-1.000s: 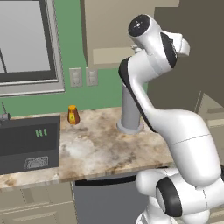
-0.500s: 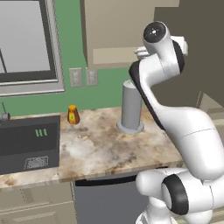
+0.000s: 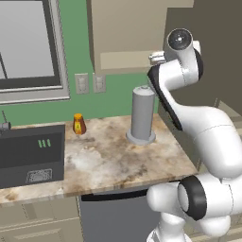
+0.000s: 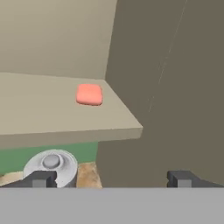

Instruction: Open the cabinet. Pick the bar soap and place it next to the sink. Then close the cabinet.

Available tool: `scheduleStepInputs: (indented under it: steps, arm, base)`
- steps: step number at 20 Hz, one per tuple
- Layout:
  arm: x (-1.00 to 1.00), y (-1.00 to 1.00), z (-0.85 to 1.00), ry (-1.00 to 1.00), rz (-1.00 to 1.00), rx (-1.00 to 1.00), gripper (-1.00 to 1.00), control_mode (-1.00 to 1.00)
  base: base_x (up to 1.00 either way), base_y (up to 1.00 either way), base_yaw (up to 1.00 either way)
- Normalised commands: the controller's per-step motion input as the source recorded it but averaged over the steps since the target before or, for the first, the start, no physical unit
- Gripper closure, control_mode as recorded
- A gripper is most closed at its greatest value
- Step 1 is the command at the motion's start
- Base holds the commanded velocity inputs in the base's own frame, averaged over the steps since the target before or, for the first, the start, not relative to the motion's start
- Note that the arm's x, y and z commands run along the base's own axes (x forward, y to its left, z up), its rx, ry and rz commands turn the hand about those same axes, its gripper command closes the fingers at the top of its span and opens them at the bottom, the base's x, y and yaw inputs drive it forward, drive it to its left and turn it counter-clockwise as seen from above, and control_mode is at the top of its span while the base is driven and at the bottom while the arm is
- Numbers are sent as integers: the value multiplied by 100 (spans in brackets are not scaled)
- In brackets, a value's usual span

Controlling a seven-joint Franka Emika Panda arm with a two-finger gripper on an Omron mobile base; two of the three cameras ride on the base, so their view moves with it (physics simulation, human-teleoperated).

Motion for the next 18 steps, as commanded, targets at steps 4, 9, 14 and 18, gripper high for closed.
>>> scheduleStepInputs:
  steps: [4,9,14,18]
  arm:
    - [59,0,-8,0,14,4,-100,-100]
    - [56,0,0,5,9,1,-100,-100]
    - [47,0,0,8,5,0,-100,-100]
    - [40,-1,0,10,3,0,-100,-100]
  base:
    - [0,0,0]
    - [0,0,0]
    - [0,0,0]
    - [0,0,0]
